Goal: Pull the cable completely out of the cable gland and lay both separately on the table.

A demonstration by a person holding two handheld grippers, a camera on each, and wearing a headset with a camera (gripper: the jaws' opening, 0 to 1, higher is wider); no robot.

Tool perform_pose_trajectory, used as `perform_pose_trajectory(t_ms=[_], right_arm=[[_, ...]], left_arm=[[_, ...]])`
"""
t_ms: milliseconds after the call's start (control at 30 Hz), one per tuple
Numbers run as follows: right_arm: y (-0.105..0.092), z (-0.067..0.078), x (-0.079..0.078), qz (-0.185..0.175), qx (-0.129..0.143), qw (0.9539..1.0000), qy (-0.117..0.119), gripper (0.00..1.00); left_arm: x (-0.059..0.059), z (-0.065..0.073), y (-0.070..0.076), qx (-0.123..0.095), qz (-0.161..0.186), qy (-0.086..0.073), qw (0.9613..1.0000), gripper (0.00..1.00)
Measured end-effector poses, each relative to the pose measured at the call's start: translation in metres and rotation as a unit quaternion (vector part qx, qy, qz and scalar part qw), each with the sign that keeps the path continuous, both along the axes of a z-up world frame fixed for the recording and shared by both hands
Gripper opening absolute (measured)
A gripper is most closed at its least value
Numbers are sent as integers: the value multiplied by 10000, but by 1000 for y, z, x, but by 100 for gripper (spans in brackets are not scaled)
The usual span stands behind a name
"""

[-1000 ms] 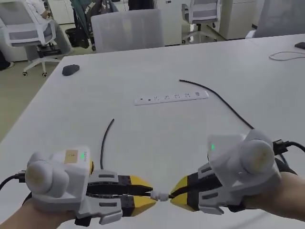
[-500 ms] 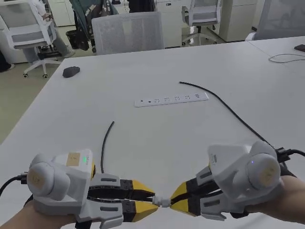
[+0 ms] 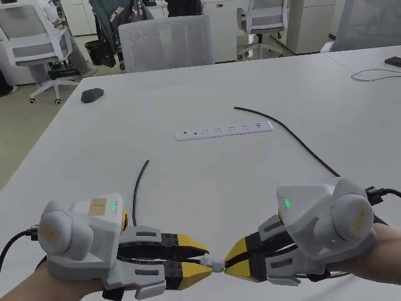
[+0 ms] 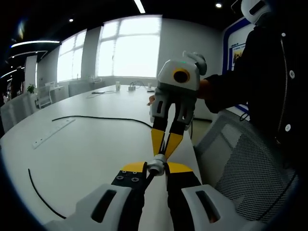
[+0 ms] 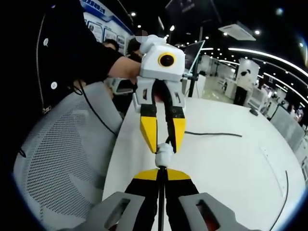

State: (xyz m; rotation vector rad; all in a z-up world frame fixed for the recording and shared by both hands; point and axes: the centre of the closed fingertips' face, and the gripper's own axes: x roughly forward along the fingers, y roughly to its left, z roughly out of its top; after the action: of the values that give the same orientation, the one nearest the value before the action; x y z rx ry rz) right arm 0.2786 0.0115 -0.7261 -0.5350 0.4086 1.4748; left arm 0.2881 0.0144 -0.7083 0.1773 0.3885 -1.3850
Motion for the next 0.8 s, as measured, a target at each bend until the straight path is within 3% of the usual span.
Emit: perform_pose_trajectory(t_ms=[133,300,567,733,800], right_arm=[[0,1,1,1,19,10000,32,0],[0,1,1,-27,90,9996,256,0],[-1,2,0,44,137,9994,317,0],[-1,0,0,73,137,9994,316,0],[-1,0,1,57,153,9993,343,0]], left_arm=[[-1,-1,0,0,-13,28,10000,16],[-1,-1,0,2,-53,4,10000,16],[-1,-4,-1,27,-86,-4,10000,16],[-2,-6,-1,63,-94,72,9999,16],[-2,-6,-1,92,-112,7,9999,16]])
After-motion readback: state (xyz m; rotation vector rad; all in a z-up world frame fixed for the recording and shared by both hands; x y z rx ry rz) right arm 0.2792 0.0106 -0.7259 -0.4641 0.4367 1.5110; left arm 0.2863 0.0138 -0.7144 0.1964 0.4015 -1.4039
